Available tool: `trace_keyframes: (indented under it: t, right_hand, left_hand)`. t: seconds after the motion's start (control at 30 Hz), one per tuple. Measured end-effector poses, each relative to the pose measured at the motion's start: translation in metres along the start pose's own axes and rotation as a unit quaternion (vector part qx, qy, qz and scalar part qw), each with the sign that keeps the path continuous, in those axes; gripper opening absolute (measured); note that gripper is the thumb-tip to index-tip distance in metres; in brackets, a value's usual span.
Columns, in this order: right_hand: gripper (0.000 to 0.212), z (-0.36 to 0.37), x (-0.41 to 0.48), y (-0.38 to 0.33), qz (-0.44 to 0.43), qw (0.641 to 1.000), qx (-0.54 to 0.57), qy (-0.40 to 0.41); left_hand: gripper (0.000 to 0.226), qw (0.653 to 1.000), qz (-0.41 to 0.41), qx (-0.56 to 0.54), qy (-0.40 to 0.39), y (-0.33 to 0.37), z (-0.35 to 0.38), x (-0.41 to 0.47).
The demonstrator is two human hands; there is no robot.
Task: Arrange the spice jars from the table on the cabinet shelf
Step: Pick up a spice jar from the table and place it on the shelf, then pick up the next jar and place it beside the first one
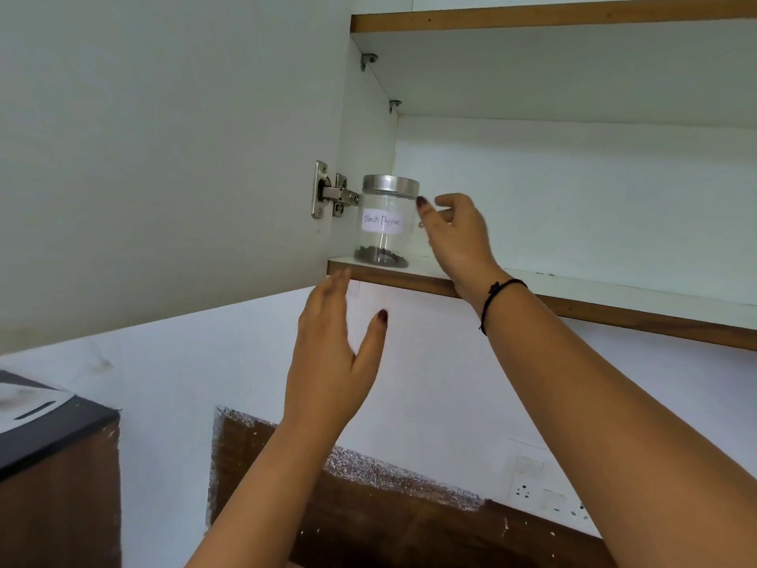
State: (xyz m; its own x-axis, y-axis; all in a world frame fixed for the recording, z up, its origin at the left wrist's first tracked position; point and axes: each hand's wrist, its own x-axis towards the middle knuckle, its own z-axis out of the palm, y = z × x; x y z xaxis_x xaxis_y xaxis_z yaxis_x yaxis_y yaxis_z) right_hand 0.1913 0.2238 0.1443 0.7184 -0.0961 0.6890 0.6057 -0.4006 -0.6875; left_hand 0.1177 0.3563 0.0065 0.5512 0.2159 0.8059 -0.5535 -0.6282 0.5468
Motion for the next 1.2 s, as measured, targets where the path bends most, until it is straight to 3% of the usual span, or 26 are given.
trace_keyframes:
  t: [0.13, 0.23, 0.33, 0.47, 0.73, 0.83, 1.0, 1.1, 1.2]
  right_hand:
    - [0.019, -0.014, -0.051, 0.005, -0.112, 0.982, 0.085, 0.124]
    - [0.006, -0.015, -0.112, 0.03, -0.124, 0.981, 0.115, 0.091]
    - [0.01, -0.002, -0.186, 0.065, -0.07, 0.99, 0.119, 0.008]
    - [0.014, 0.019, -0.298, 0.112, 0.057, 0.984, 0.129, -0.107]
    - [0.007, 0.027, -0.431, 0.156, 0.193, 0.965, 0.067, -0.167]
    - [0.015, 0.026, -0.465, 0.173, 0.228, 0.951, 0.024, -0.209]
    - [0.058, 0.03, -0.513, 0.201, 0.243, 0.879, -0.068, -0.405]
    - [0.077, 0.039, -0.528, 0.206, 0.24, 0.837, -0.117, -0.477]
    - [0.088, 0.052, -0.541, 0.21, 0.24, 0.821, -0.135, -0.501]
  left_hand:
    - [0.047, 0.995, -0.079, -0.056, -0.005, -0.03, -0.02, -0.079]
    - [0.04, 0.98, -0.182, -0.081, -0.012, -0.059, -0.03, -0.14]
    - [0.034, 0.955, -0.273, -0.112, -0.038, -0.079, -0.039, -0.192]
    - [0.03, 0.944, -0.301, -0.111, -0.073, -0.083, -0.052, -0.242]
    - [0.02, 0.911, -0.376, -0.062, -0.155, -0.097, -0.063, -0.321]
    - [0.017, 0.902, -0.364, -0.007, -0.233, -0.108, -0.065, -0.349]
    - [0.038, 0.837, -0.298, 0.124, -0.443, -0.126, -0.069, -0.388]
    - [0.051, 0.819, -0.315, 0.134, -0.46, -0.137, -0.071, -0.404]
    - [0.062, 0.795, -0.357, 0.125, -0.475, -0.145, -0.073, -0.415]
